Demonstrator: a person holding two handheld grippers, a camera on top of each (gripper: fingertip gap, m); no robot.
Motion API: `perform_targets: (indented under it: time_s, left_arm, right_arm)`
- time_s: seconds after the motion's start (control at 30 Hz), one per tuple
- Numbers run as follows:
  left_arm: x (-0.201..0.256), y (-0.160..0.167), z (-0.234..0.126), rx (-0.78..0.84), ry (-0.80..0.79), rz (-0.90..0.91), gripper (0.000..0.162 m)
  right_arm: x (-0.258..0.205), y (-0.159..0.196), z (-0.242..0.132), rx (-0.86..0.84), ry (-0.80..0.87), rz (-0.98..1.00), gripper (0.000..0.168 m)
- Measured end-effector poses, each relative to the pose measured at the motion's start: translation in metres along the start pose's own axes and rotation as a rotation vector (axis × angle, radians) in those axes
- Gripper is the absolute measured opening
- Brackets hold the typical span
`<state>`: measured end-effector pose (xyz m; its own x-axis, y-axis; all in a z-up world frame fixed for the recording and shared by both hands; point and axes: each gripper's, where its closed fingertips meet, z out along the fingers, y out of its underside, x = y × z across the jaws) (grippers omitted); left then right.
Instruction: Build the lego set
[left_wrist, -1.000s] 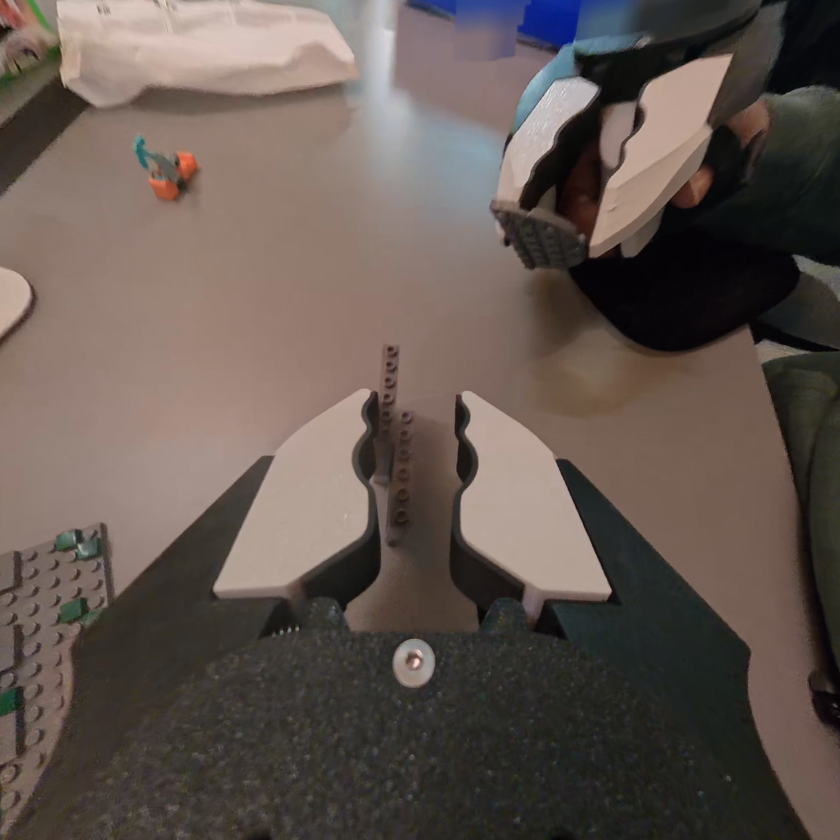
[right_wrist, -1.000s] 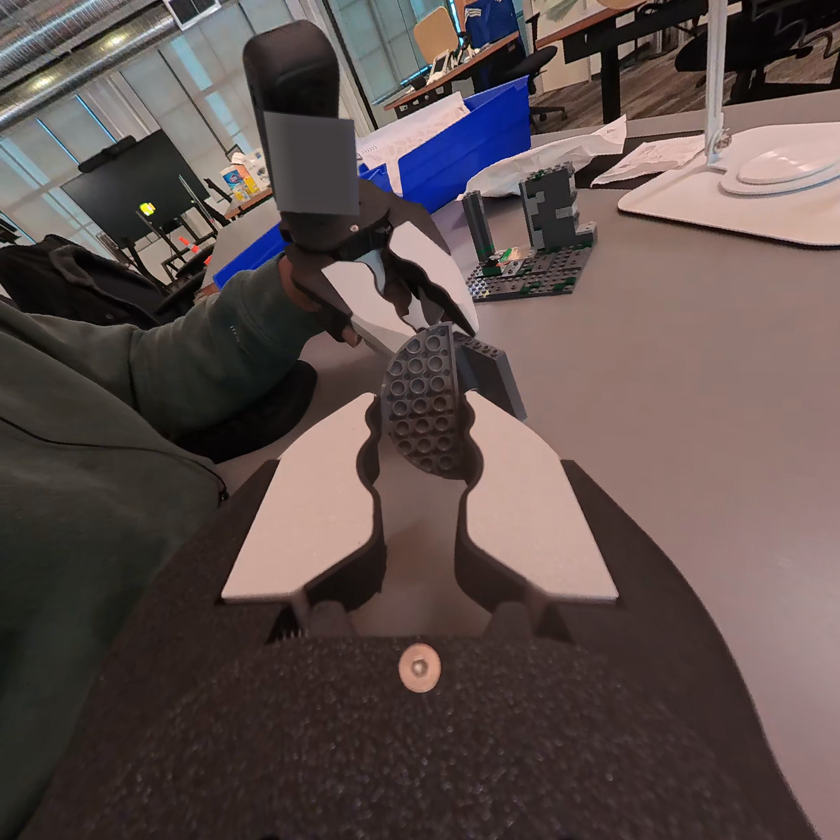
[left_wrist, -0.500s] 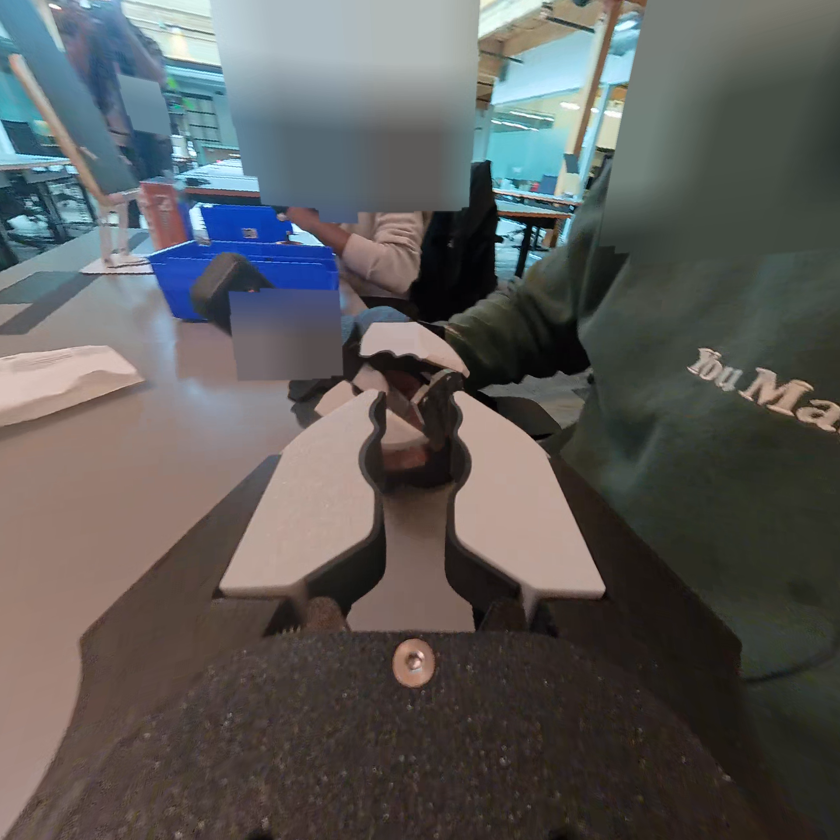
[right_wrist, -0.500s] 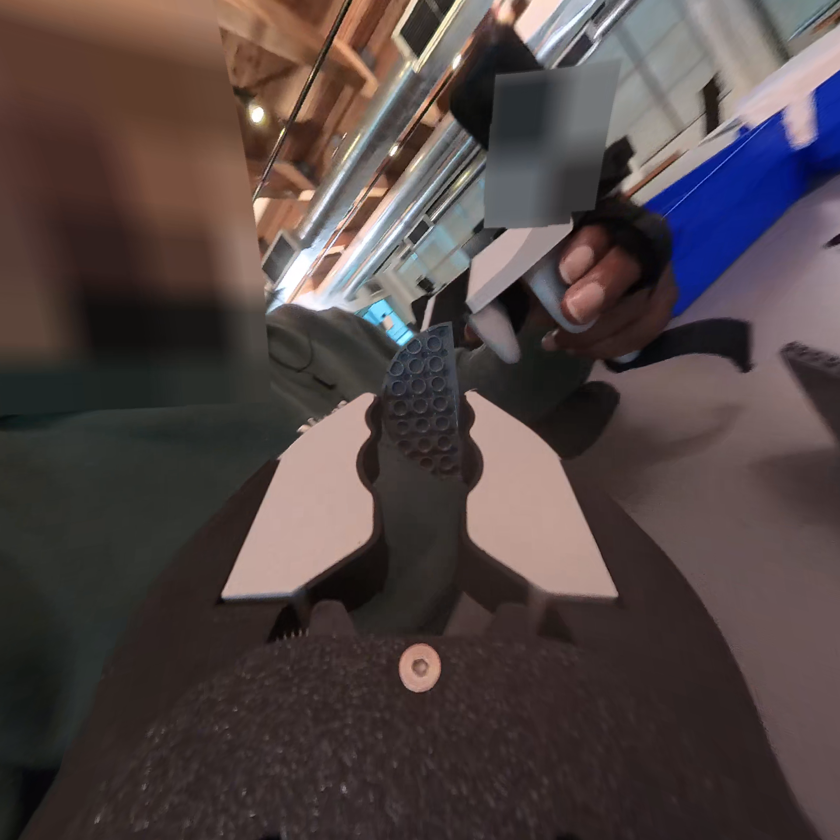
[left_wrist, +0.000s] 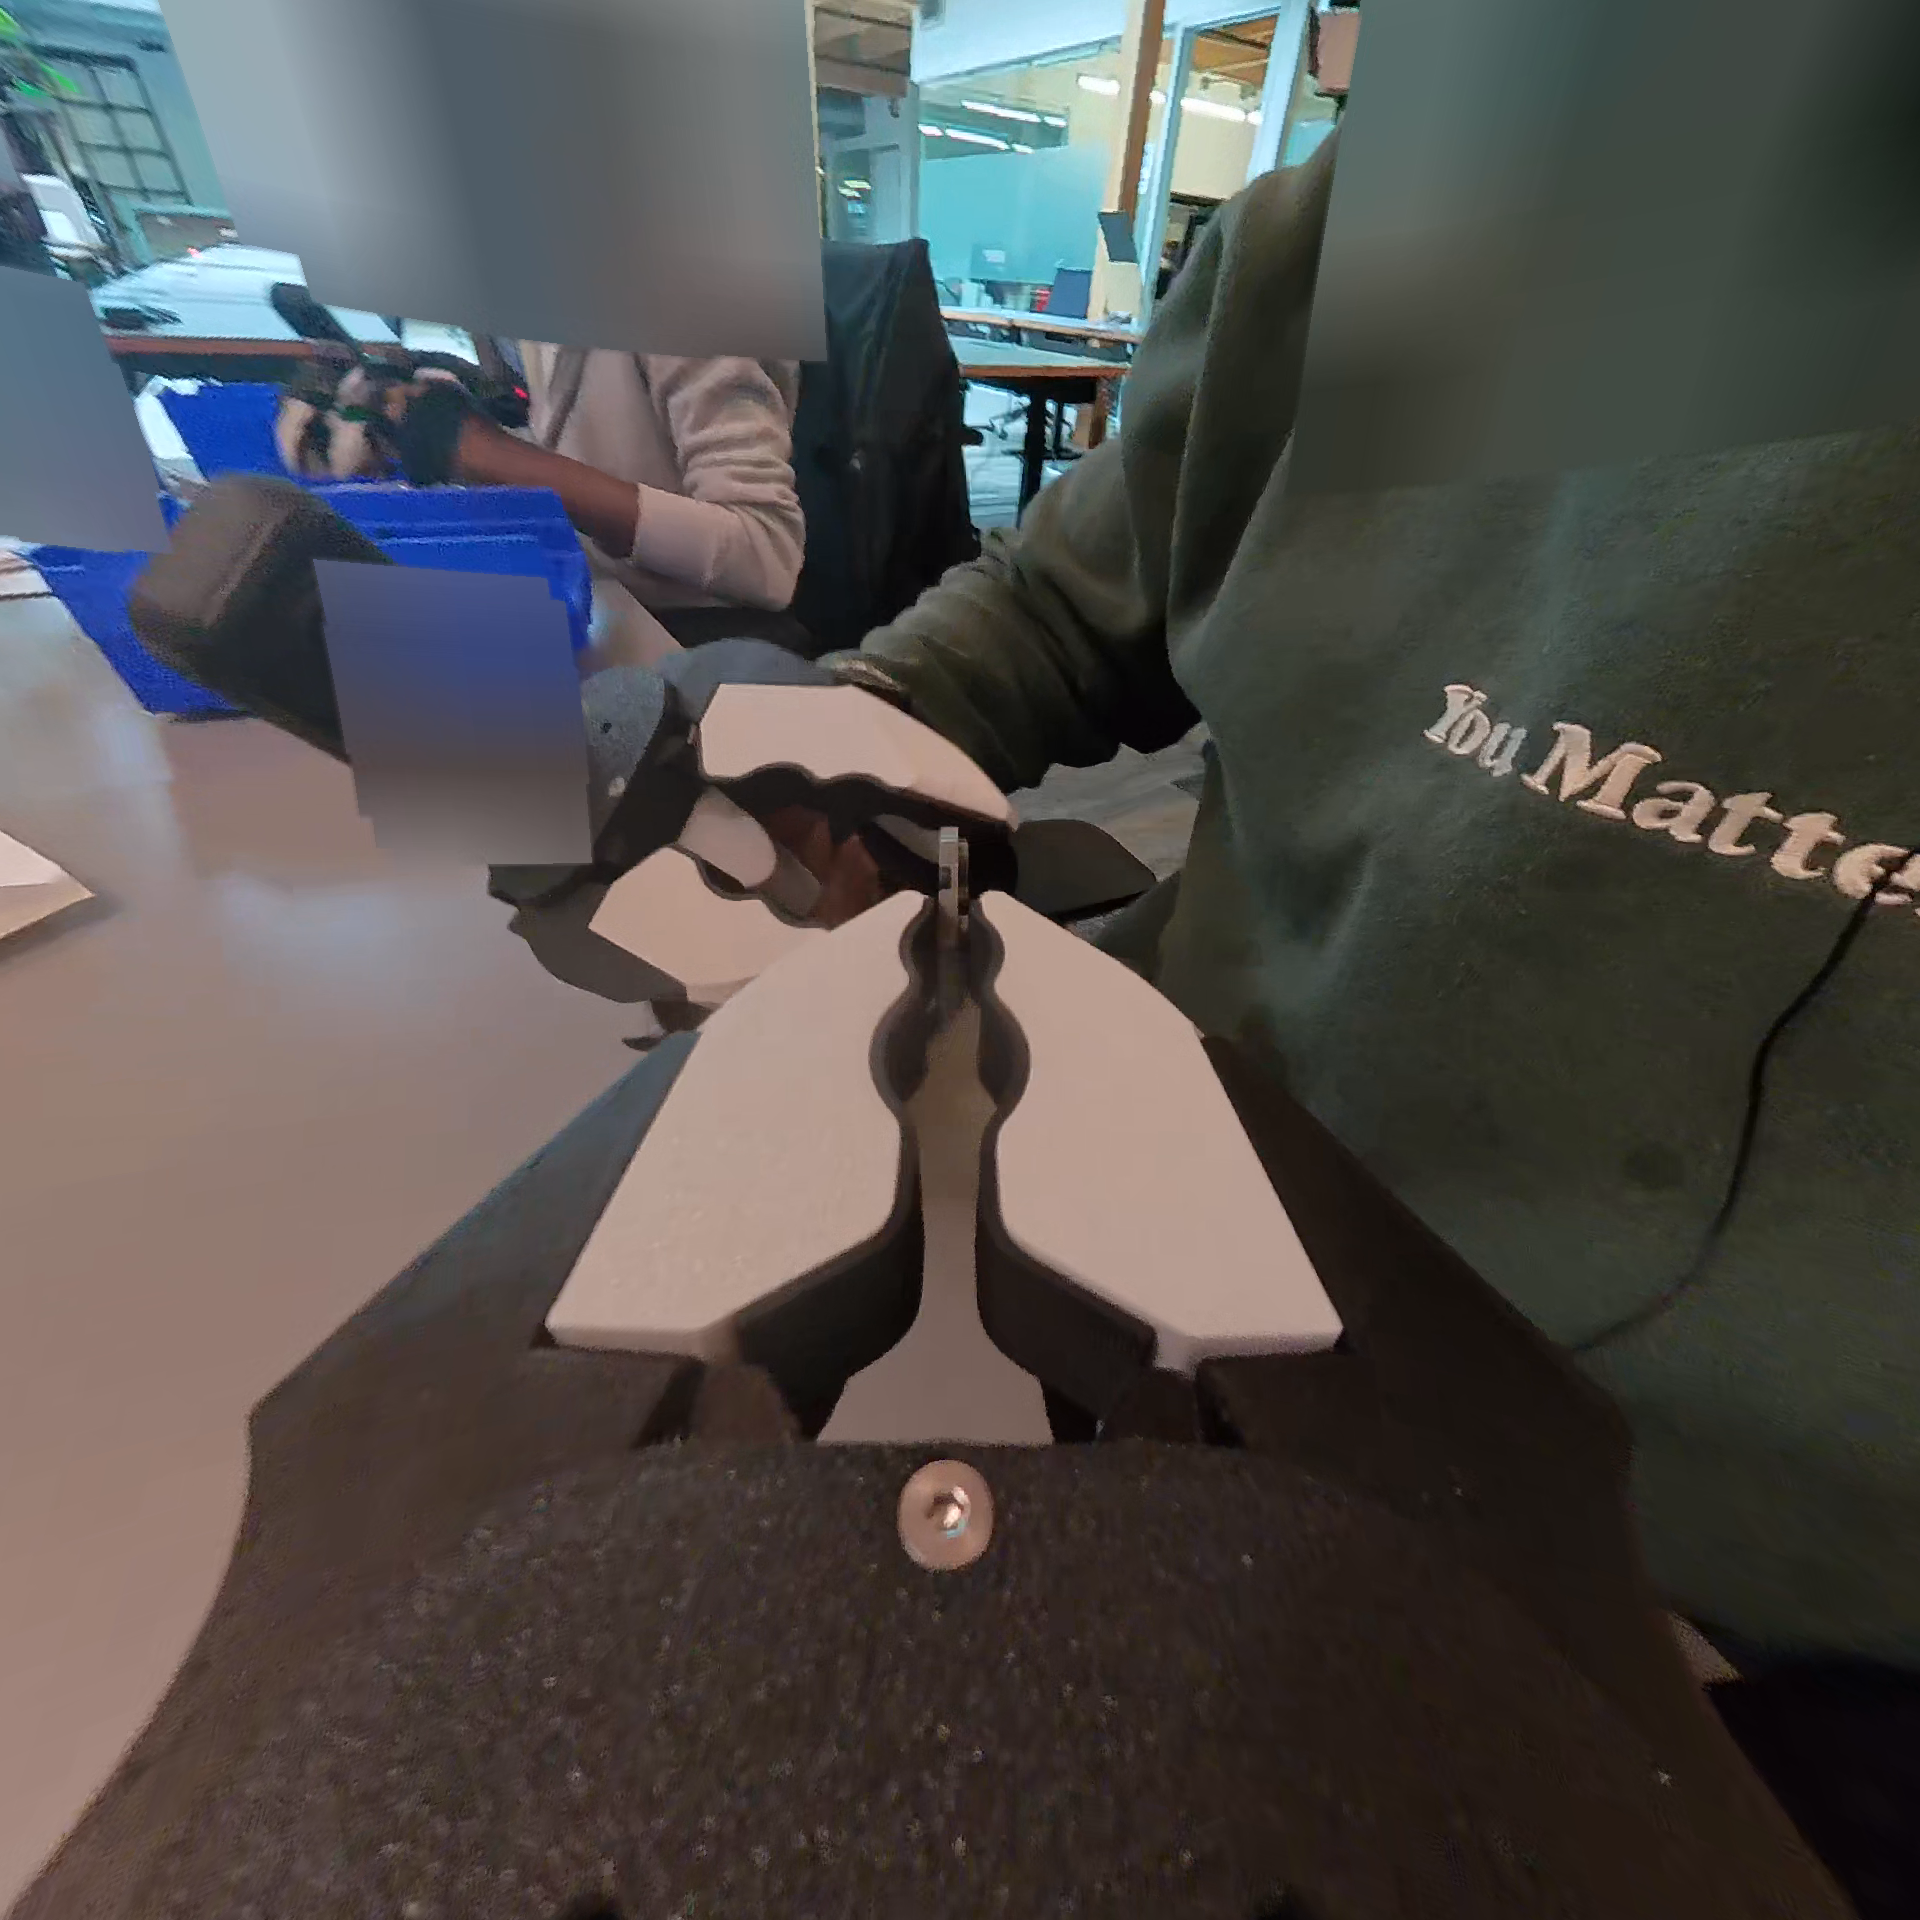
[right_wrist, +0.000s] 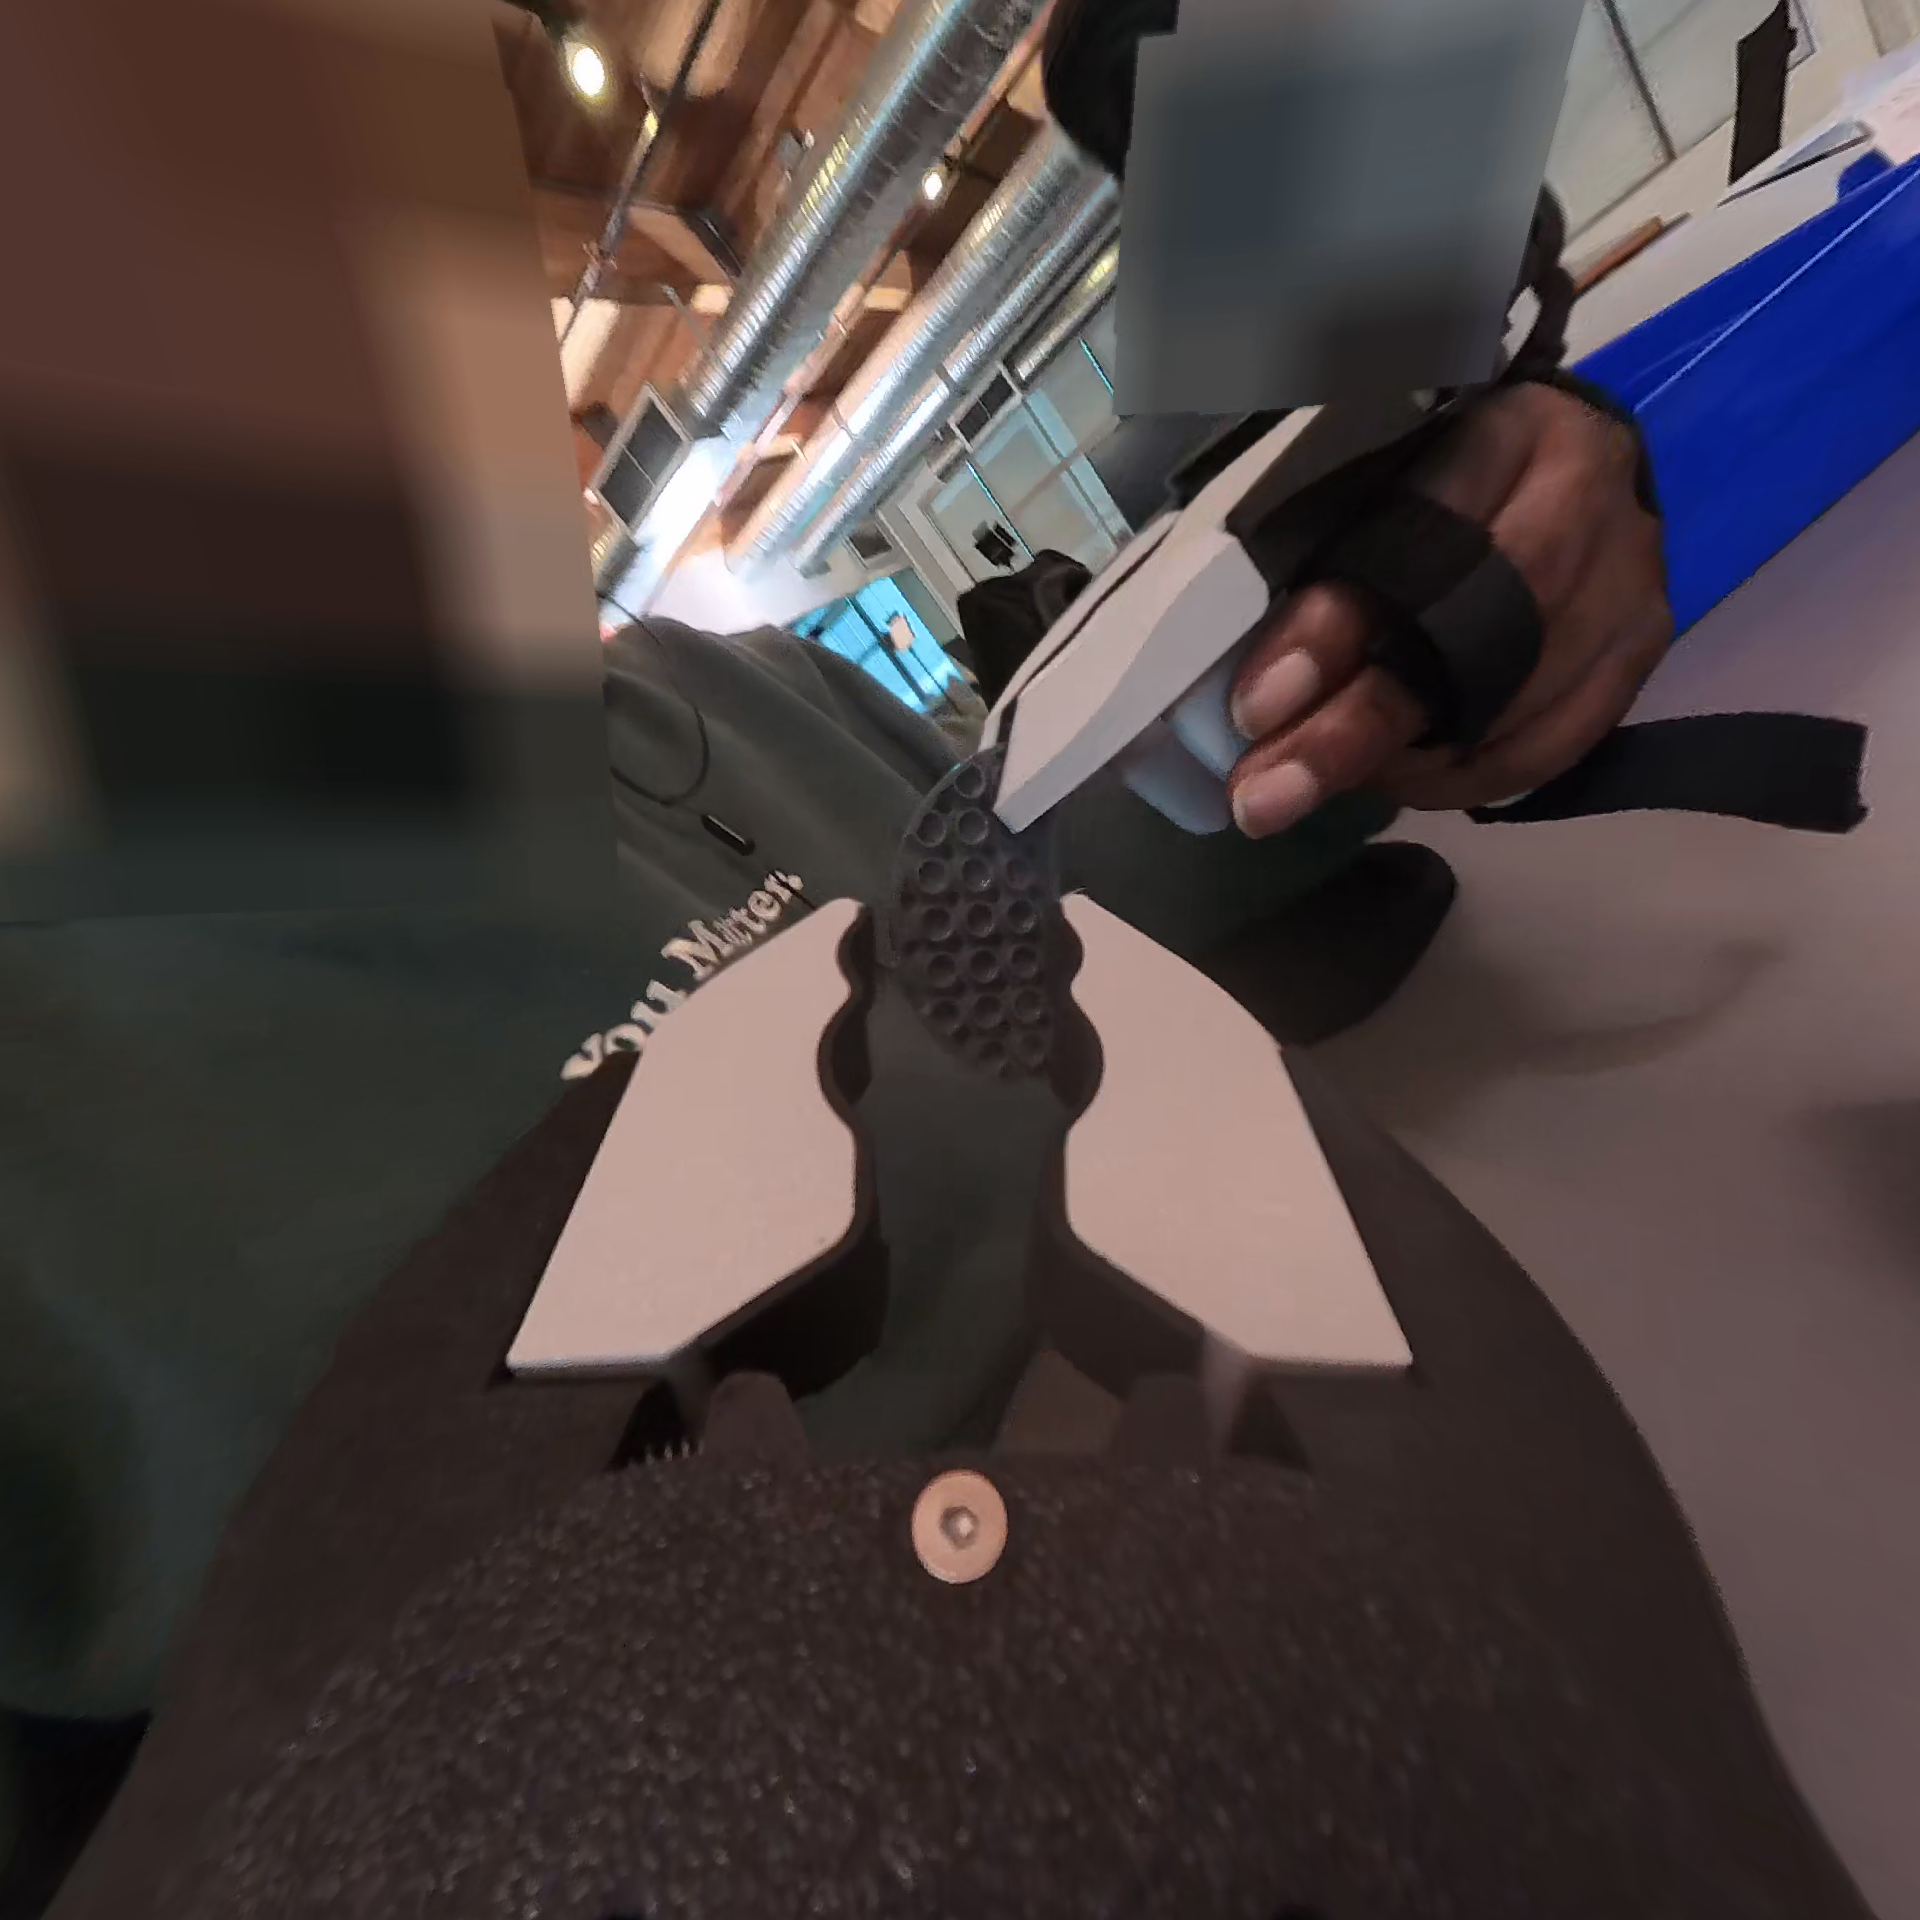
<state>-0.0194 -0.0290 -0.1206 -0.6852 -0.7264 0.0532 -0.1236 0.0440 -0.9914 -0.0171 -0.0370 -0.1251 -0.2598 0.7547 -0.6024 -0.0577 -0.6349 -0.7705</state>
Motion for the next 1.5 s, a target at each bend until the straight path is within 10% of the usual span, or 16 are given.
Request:
perform_targets:
  time_s: [0.3,1.5]
  left_arm:
    - [0.011,0.003,0.007,-0.052,0.171,0.016,0.004]
    - [0.011,0.002,0.017,-0.147,0.261,-0.010,0.006]
  right_arm:
    - [0.002,0.025,0.011,-0.203,0.020,-0.025,0.056]
    - [-0.015,0.026,0.026,-0.084,-0.194,-0.013,0.034]
